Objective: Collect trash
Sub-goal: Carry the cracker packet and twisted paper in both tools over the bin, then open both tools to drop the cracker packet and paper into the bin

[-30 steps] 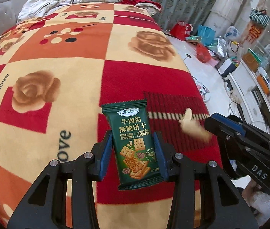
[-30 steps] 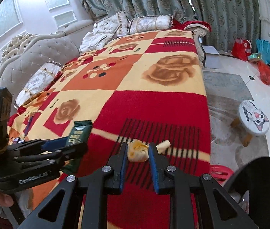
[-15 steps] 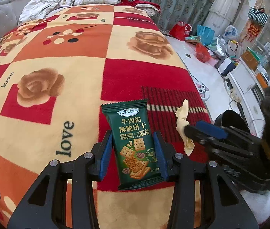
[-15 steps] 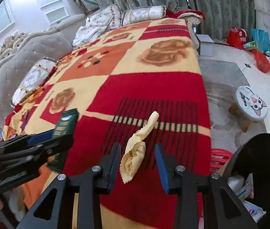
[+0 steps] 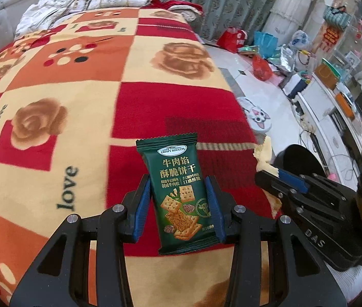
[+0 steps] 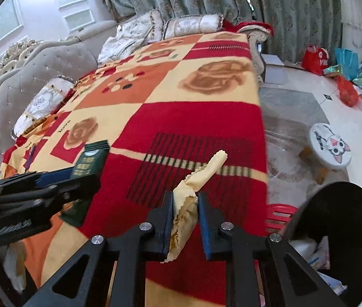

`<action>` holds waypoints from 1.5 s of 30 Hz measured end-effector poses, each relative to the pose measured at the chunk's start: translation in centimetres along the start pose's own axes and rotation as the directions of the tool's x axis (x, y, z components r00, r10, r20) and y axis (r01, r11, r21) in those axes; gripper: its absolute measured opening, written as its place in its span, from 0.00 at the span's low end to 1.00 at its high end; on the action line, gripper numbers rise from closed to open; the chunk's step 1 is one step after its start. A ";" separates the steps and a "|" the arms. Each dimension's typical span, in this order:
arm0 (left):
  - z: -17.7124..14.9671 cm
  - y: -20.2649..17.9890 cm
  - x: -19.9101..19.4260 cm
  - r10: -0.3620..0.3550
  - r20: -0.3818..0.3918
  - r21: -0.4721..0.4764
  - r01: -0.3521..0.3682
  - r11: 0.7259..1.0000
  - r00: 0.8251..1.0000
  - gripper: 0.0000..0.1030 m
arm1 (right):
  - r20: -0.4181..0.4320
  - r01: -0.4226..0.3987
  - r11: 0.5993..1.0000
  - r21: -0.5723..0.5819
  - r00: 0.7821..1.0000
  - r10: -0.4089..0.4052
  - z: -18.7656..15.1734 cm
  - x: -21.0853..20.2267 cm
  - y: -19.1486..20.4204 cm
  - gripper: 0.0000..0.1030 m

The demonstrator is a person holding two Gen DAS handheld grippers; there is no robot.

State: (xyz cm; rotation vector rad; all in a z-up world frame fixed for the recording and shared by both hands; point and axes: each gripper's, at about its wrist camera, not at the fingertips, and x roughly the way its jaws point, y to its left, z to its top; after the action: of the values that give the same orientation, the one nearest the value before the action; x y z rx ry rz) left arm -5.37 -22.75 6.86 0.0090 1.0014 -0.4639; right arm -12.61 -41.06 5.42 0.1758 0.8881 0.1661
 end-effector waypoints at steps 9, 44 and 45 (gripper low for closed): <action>0.3 -5.4 -0.1 -0.051 0.002 0.091 0.051 0.995 0.999 0.39 | 0.042 0.058 0.996 0.068 0.997 -0.061 -1.9 -4.7 -3.4 0.17; 0.8 -18.4 3.0 -0.256 -0.045 0.252 0.259 0.932 0.966 0.61 | 0.048 0.227 0.925 0.304 0.966 -0.252 -6.1 -10.4 -14.0 0.43; 0.7 -18.3 2.5 -0.240 -0.027 0.263 0.238 0.935 0.970 0.61 | 0.056 0.233 0.924 0.302 0.964 -0.262 -6.1 -10.7 -13.7 0.43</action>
State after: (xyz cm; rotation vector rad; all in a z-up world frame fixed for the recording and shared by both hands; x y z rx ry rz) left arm -10.64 -40.34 8.88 0.1265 0.9330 -0.8193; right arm -22.97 -56.21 6.69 0.3425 0.8280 -0.2115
